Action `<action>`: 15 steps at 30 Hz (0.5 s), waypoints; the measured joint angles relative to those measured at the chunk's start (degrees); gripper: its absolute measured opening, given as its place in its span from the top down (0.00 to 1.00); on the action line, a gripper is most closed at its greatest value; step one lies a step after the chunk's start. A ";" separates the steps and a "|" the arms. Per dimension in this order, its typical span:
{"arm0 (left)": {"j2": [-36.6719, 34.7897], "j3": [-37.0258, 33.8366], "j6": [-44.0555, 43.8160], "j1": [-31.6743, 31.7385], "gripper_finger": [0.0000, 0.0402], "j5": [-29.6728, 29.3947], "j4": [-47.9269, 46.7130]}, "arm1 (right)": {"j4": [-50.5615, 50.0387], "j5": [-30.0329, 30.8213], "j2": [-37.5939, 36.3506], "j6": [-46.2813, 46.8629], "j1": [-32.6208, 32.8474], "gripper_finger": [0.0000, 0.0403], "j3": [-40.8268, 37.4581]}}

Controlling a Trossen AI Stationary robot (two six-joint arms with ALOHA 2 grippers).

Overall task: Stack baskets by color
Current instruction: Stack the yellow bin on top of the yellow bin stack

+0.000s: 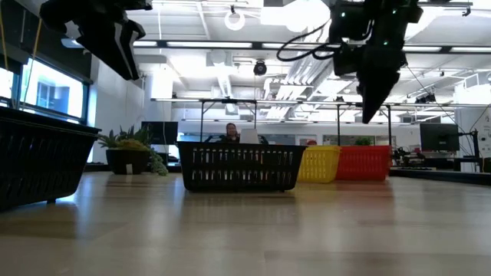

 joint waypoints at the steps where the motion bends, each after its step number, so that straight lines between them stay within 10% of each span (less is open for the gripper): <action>1: 0.00 0.00 0.00 0.00 0.71 0.41 0.00 | -0.54 0.02 0.00 1.24 1.58 0.78 0.00; 15: 0.00 0.00 -1.33 0.04 0.71 0.37 0.06 | -4.27 -4.04 0.02 10.34 23.18 0.78 0.00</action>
